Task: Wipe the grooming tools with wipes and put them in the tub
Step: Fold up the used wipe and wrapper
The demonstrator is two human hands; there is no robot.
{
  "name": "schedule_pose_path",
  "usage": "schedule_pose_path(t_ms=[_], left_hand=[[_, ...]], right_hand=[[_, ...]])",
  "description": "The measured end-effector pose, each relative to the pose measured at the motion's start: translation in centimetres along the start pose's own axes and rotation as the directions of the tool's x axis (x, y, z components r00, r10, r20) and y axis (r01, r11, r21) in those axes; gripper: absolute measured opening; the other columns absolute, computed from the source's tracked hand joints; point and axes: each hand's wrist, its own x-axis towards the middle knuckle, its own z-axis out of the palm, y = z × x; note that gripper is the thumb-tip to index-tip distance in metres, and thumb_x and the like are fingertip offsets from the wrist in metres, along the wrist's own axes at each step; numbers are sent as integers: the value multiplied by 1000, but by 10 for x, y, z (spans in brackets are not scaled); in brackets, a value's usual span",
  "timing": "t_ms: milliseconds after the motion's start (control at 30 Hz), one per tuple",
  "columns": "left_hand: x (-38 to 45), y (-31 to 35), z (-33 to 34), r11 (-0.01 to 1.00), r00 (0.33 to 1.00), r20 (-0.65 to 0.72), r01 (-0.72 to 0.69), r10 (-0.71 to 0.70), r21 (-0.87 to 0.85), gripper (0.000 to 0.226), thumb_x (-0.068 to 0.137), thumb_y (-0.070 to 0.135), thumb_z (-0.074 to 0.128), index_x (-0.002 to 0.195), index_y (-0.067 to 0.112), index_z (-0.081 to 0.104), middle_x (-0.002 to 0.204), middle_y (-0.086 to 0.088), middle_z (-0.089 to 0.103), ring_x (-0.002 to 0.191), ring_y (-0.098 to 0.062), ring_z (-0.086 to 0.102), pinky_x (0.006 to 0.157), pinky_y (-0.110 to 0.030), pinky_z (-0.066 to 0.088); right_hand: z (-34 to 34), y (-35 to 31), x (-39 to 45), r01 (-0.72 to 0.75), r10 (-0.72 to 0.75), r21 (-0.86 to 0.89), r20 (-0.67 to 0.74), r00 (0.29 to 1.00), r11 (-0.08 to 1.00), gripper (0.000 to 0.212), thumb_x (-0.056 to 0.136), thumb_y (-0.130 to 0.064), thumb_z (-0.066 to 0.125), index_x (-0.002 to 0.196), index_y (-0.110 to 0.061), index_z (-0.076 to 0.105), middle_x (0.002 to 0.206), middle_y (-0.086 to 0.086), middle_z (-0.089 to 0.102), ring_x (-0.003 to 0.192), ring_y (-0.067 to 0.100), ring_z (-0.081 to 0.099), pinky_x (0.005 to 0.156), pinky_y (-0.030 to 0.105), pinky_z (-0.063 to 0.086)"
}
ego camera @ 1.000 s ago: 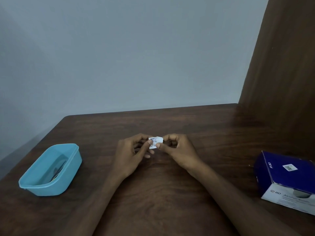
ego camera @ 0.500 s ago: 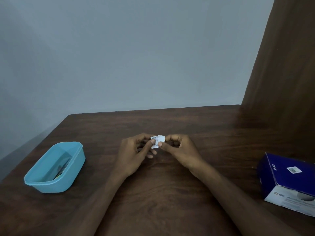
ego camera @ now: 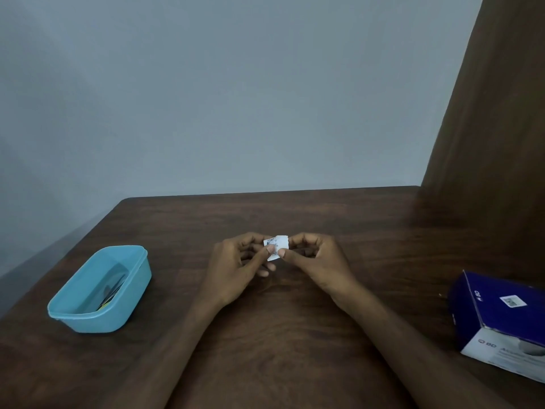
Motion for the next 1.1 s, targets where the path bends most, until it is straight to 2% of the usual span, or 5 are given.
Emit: schedule_pose_path(t_ms=[200, 467, 633, 967, 1100], left_hand=[[0, 2, 1, 1000, 1000, 20, 3, -3, 1, 9, 100, 16, 74, 107, 13, 79, 79, -7, 79, 69, -21, 80, 64, -34, 66], [1, -1, 1, 999, 997, 67, 25, -28, 41, 3, 98, 14, 76, 99, 11, 76, 81, -7, 78, 70, -21, 80, 61, -32, 66], [3, 0, 0, 998, 999, 38, 41, -39, -39, 11, 98, 11, 76, 109, 14, 75, 81, -9, 78, 73, -27, 80, 63, -38, 67], [2, -1, -1, 1000, 999, 36, -2, 3, -9, 18, 98, -4, 69, 97, 12, 78, 83, -9, 78, 76, -26, 80, 66, -39, 67], [2, -1, -1, 1000, 1000, 24, 2, -2, 7, 13, 100, 5, 70, 94, 11, 80, 83, -7, 79, 76, -21, 80, 66, -36, 67]], right_hand=[[0, -7, -3, -44, 44, 50, -2, 999, 998, 40, 78, -34, 94, 107, -20, 71, 83, 5, 80, 70, 4, 68, 74, 28, 52], [0, -6, -3, -38, 40, -39, 66, 997, 999, 9, 87, -23, 86, 95, -20, 81, 76, 3, 77, 70, 7, 69, 70, 30, 54], [-2, -4, 0, -82, 74, 119, 73, 995, 990, 3, 97, -5, 74, 98, -3, 73, 79, 9, 77, 69, 17, 75, 62, 27, 57], [-3, -9, -2, -102, 80, 249, 98, 992, 963, 21, 95, 11, 61, 94, 1, 79, 94, 20, 80, 80, 26, 77, 72, 30, 62], [-5, -12, -3, -99, 81, 238, 85, 993, 966, 17, 96, -4, 67, 89, -1, 82, 96, 17, 81, 83, 29, 75, 80, 44, 62]])
